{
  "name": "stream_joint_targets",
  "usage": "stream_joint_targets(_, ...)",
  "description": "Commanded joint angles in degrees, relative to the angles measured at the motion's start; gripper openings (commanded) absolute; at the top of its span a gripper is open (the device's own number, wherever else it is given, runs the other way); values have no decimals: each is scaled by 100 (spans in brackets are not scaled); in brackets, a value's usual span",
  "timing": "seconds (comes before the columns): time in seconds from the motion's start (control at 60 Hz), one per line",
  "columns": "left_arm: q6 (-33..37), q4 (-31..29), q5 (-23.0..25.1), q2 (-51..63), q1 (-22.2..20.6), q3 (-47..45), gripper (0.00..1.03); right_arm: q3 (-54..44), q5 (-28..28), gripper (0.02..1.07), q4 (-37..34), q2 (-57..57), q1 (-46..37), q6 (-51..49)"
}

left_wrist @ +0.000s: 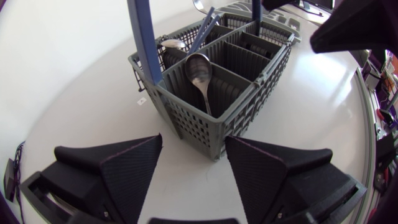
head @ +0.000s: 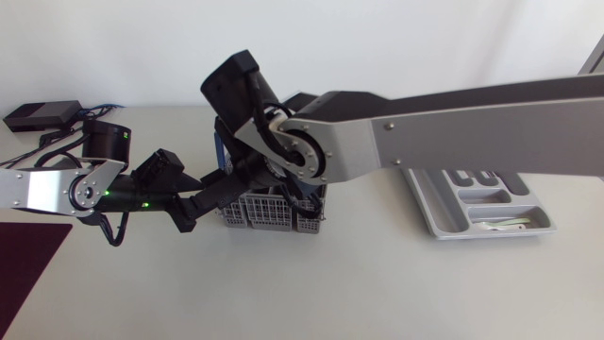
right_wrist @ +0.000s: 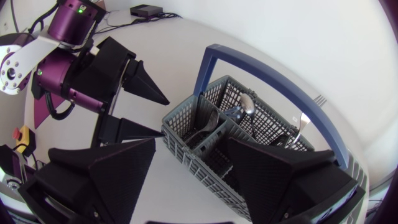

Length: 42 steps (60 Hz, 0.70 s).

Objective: Sort the cutlery from the basket into the organizer compartments.

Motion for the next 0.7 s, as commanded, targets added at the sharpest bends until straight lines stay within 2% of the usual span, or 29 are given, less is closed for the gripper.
stream_joint_targets(0.0, 116, 35, 120, 30, 46, -107, 70, 222, 139, 80, 64, 265, 60, 335)
stream_joint_targets(0.267, 222, 0, 313, -31, 151, -133, 70, 451, 315, 61, 214, 713, 52, 537)
stream_joint_targets(0.683, 257, -35, 516, -427, 213, -362, 70, 591, 605, 61, 618, 1223, 34, 686)
